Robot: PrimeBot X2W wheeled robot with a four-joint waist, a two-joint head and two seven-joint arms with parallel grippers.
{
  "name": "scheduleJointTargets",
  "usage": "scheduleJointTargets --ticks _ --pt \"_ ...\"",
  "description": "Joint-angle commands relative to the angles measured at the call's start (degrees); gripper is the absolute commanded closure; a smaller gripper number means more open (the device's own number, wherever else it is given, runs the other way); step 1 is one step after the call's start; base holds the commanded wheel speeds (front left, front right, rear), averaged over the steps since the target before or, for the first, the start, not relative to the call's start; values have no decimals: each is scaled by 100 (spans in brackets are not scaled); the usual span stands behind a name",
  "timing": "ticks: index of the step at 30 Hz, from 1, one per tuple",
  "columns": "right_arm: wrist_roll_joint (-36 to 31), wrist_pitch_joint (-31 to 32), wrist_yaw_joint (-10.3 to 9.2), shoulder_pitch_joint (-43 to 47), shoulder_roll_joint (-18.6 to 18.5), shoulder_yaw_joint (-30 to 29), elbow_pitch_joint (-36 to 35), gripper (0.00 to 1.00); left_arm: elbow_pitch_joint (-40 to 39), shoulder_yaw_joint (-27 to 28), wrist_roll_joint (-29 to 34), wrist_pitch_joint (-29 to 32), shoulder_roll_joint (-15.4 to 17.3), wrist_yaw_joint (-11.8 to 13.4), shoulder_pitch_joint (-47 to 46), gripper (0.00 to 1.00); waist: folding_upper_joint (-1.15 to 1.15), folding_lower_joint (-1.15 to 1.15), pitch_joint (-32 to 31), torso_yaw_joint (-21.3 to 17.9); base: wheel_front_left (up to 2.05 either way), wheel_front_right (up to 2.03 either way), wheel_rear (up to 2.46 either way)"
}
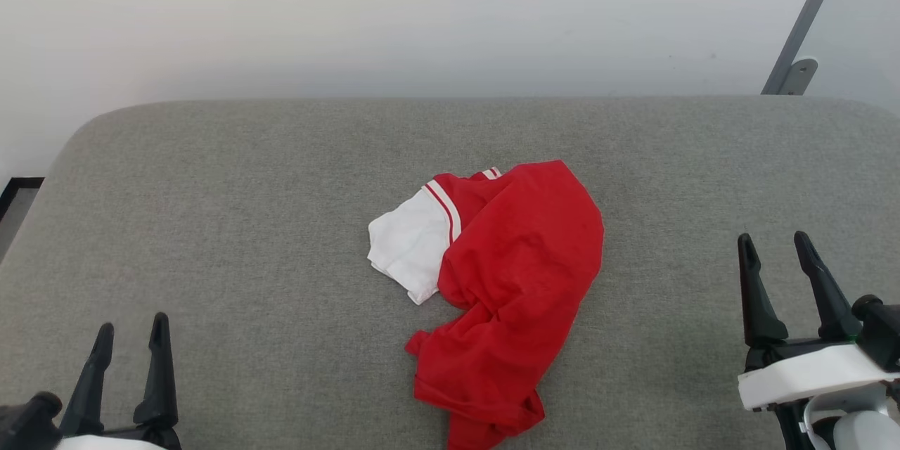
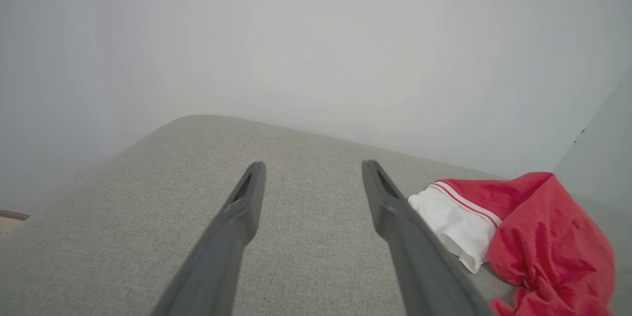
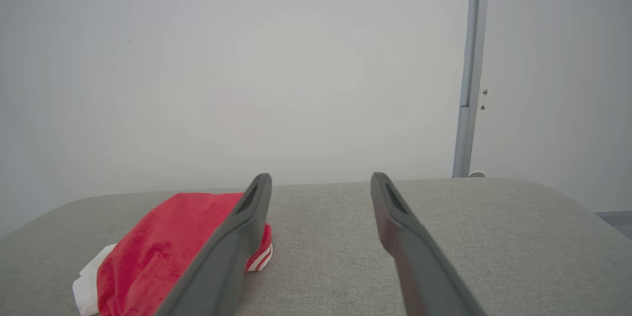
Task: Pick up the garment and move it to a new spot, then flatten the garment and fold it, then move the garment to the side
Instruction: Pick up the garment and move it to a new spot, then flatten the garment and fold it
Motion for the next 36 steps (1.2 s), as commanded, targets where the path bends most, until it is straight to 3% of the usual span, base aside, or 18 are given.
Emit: scheduleJointTargets --ticks 1,9,18,28,36 --pt "7 -40 0 55 23 0 20 0 14 88 66 -29 -87 -57 65 0 0 0 -8 6 0 0 0" --pt "-35 -44 0 88 87 -13 71 0 69 365 369 -30 -503 -262 124 0 0 0 -38 8 0 0 0" --pt "-34 -46 -1 108 109 -18 55 0 86 331 474 -30 -508 -298 115 0 0 0 -24 -13 0 0 0" --pt "-68 -46 -1 113 106 24 41 0 10 208 424 -30 -380 -302 99 0 0 0 3 -50 0 0 0" --pt "-74 -42 -1 -132 33 188 -21 0 95 -391 11 446 121 -299 -699 0 0 0 307 -226 0 0 0"
